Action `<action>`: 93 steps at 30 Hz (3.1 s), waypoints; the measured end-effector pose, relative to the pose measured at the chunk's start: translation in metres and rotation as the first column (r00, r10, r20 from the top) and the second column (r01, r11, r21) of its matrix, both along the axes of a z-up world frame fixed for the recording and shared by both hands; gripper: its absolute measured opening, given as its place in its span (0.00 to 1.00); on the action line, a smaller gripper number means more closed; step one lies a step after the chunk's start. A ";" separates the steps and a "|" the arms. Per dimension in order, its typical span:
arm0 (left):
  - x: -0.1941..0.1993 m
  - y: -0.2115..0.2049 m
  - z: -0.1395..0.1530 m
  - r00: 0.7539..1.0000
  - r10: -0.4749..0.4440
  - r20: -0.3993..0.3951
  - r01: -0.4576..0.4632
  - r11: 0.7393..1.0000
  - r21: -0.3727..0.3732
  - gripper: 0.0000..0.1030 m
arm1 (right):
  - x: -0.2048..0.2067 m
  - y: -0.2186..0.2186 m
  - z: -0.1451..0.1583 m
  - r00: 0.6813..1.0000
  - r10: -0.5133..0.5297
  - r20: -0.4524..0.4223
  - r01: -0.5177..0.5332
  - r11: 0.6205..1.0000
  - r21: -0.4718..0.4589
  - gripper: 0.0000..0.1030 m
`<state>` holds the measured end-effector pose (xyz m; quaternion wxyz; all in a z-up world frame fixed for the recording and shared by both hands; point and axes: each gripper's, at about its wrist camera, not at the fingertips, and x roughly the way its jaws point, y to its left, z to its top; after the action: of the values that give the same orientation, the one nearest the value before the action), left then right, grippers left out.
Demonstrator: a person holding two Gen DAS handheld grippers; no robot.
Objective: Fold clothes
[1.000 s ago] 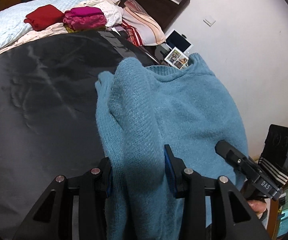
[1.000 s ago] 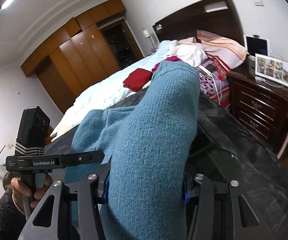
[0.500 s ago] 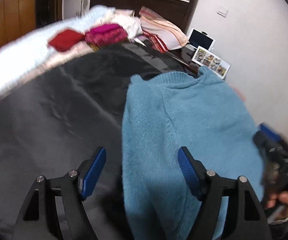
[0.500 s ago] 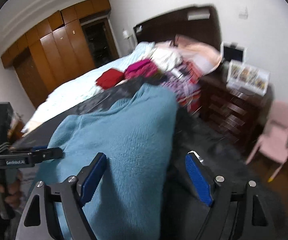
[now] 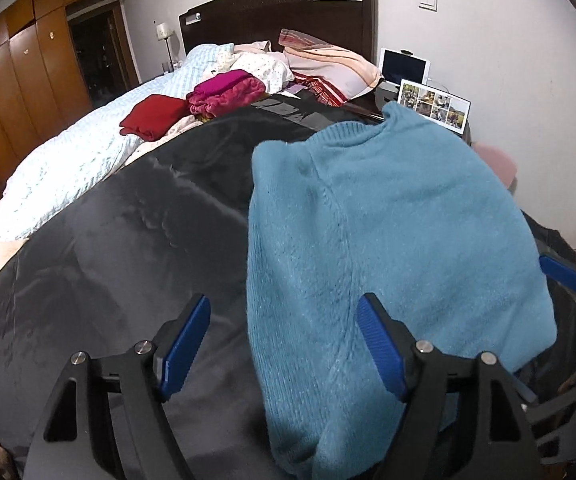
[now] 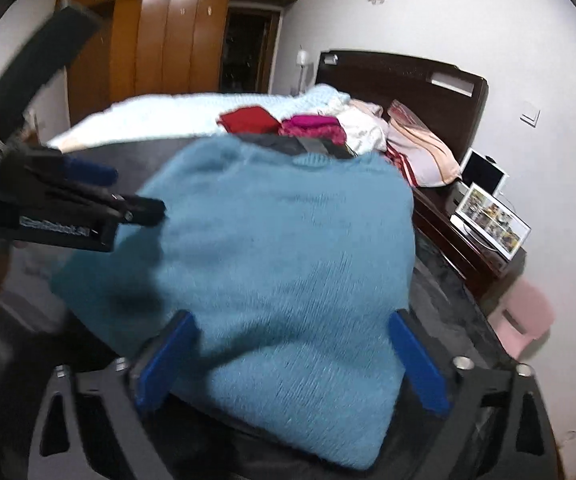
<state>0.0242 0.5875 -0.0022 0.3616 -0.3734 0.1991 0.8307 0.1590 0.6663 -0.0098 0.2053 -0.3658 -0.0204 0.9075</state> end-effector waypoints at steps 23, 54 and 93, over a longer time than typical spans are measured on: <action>0.072 -0.051 0.006 0.999 0.033 -0.015 -0.033 0.999 0.032 0.79 | 0.063 -0.025 0.011 0.996 -0.089 -0.003 0.087 0.982 -0.166 0.99; 0.068 -0.052 -0.033 0.994 0.067 0.086 -0.063 0.997 -0.042 0.79 | 0.077 0.074 0.000 0.944 -0.330 0.018 0.329 0.933 -0.144 0.99; 0.064 -0.106 -0.045 0.972 0.122 0.202 -0.125 0.992 0.003 0.80 | 0.017 -0.035 0.003 0.989 -0.129 -0.074 0.116 0.980 -0.163 0.99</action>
<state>0.0882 0.4811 -0.0473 0.3304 -0.4645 0.1311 0.8111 0.1756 0.6316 -0.0064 0.2317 -0.3431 0.0829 0.9065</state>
